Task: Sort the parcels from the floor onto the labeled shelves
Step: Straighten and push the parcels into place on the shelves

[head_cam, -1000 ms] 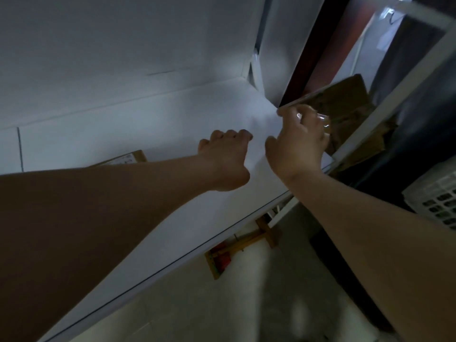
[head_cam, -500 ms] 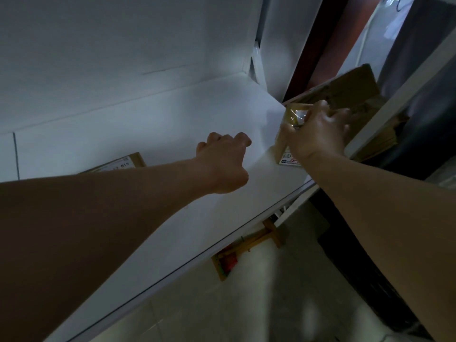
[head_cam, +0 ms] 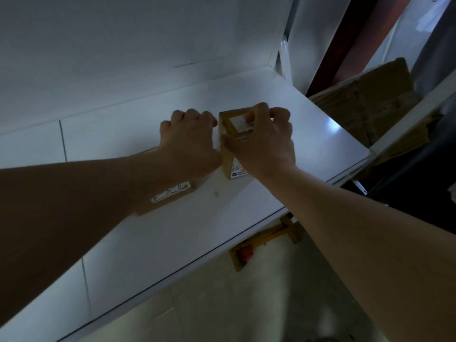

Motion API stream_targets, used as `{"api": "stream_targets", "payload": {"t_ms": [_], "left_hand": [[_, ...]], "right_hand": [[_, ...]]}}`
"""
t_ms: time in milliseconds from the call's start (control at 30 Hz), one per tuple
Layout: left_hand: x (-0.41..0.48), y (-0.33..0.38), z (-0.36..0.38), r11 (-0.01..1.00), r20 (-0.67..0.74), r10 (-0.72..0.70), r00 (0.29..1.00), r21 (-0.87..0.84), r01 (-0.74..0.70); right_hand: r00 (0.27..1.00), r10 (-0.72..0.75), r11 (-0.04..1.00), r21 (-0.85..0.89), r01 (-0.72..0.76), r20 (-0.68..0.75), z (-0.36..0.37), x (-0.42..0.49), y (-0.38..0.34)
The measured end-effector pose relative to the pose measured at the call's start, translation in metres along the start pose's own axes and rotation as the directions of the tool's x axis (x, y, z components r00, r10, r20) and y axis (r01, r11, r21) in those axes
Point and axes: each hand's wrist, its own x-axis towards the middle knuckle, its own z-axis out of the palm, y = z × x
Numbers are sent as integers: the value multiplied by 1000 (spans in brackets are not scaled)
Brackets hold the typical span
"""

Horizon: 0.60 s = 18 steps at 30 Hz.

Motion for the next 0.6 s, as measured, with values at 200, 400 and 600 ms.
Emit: {"api": "stream_targets", "payload": {"t_ms": [200,400,600], "left_hand": [[-29,-37,7,995,52,-53,997,-86,57],[-38,-54,13,982,22,-84,996,-168,86],[-43,-63,15,983,22,-34,999,-178,37]], "right_hand": [[991,-94,994,64,88,98,14,-14,-33],[991,-116,991,74,111,68,28,-25,-50],[992,-89,992,97,80,85,30,-29,-56]]}}
